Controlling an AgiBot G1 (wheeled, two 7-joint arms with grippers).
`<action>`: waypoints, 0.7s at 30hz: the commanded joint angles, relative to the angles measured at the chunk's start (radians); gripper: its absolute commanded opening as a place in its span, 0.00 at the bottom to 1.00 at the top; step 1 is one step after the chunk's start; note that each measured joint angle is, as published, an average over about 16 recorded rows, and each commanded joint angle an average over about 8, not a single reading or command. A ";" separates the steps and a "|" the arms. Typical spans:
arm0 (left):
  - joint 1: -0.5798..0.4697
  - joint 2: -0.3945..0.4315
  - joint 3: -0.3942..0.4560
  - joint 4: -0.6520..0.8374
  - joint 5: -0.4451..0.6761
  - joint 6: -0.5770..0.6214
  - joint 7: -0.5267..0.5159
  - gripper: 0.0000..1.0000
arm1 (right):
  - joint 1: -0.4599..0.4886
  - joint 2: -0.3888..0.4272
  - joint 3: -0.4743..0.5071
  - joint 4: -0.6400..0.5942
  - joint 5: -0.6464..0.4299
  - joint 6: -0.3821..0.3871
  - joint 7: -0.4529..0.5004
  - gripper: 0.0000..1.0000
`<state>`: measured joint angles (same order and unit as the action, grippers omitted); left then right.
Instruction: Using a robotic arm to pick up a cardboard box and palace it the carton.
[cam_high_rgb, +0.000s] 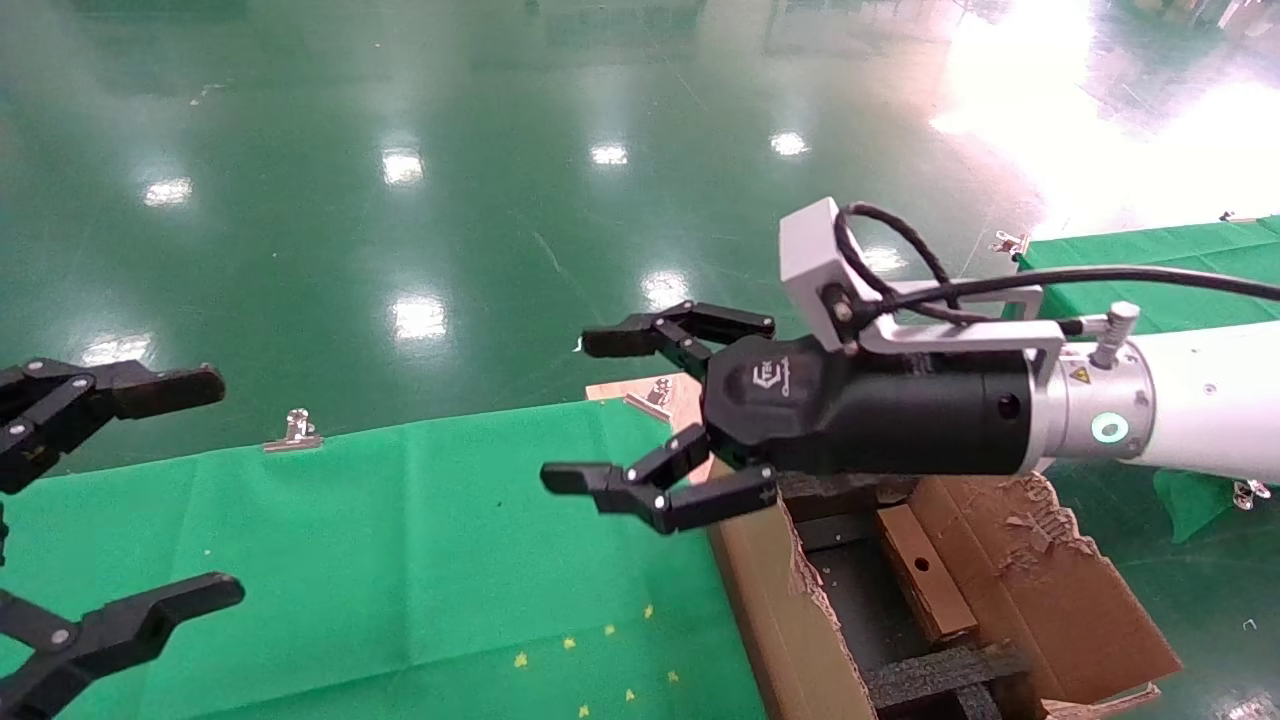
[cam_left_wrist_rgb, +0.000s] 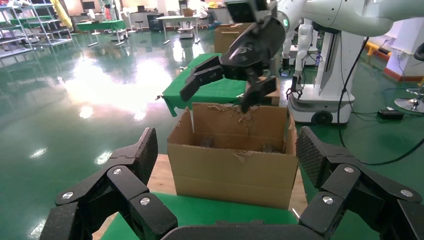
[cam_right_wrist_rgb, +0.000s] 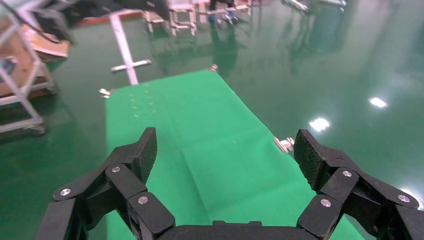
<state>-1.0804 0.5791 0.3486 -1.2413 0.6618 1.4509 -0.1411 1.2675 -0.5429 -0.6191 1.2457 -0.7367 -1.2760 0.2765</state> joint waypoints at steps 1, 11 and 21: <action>0.000 0.000 0.000 0.000 0.000 0.000 0.000 1.00 | -0.026 -0.009 0.045 0.005 0.001 -0.029 -0.012 1.00; 0.000 0.000 0.000 0.000 0.000 0.000 0.000 1.00 | -0.152 -0.054 0.267 0.030 0.005 -0.173 -0.070 1.00; 0.000 0.000 0.000 0.000 0.000 0.000 0.000 1.00 | -0.217 -0.077 0.382 0.043 0.006 -0.246 -0.097 1.00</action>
<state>-1.0802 0.5790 0.3485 -1.2411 0.6616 1.4507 -0.1410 1.0593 -0.6167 -0.2525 1.2871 -0.7308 -1.5124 0.1825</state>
